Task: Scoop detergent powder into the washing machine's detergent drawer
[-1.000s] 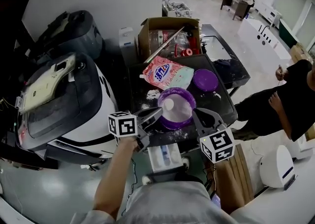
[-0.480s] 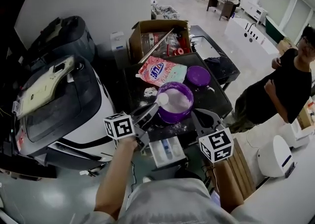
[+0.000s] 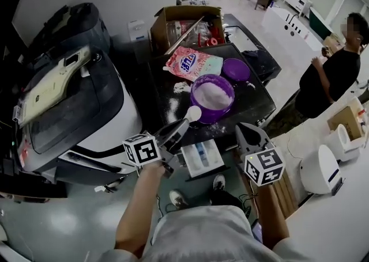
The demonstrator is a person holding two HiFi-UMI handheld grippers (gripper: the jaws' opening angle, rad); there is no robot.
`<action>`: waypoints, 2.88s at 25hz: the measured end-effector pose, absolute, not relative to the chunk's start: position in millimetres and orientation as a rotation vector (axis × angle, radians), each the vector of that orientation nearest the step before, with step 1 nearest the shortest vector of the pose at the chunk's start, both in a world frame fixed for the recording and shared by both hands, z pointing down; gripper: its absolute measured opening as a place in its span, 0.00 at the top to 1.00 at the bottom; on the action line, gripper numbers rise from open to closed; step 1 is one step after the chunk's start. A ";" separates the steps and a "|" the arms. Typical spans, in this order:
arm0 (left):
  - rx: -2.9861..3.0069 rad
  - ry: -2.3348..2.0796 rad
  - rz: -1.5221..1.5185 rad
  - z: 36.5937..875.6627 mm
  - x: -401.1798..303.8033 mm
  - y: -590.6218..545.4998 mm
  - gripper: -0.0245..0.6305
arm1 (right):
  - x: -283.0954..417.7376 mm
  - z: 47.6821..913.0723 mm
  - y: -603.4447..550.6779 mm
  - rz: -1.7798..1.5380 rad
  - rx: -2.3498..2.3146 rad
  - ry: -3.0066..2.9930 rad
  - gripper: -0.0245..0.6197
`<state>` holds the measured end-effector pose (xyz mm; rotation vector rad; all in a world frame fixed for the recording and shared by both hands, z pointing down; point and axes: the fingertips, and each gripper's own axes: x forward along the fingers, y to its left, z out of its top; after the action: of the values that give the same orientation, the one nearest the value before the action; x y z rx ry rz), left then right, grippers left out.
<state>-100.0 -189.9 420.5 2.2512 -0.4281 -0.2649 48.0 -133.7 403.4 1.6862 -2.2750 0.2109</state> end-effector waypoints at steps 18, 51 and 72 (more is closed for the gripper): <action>2.203 -0.814 -0.002 512.3 -46.0 -125.8 0.94 | 86.5 471.7 -125.5 0.297 1.317 -2.447 0.97; 2.385 -1.205 0.794 592.1 -13.8 -100.2 0.94 | 139.5 529.3 -119.8 0.350 1.173 -2.488 0.97; 2.504 -1.210 1.000 597.5 -6.4 -104.4 0.94 | 147.7 529.9 -106.0 0.363 1.178 -2.502 0.97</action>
<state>-6.4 -104.4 597.5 2.5037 -1.2096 1.0000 147.7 -106.0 529.9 1.1782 -2.5016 0.3628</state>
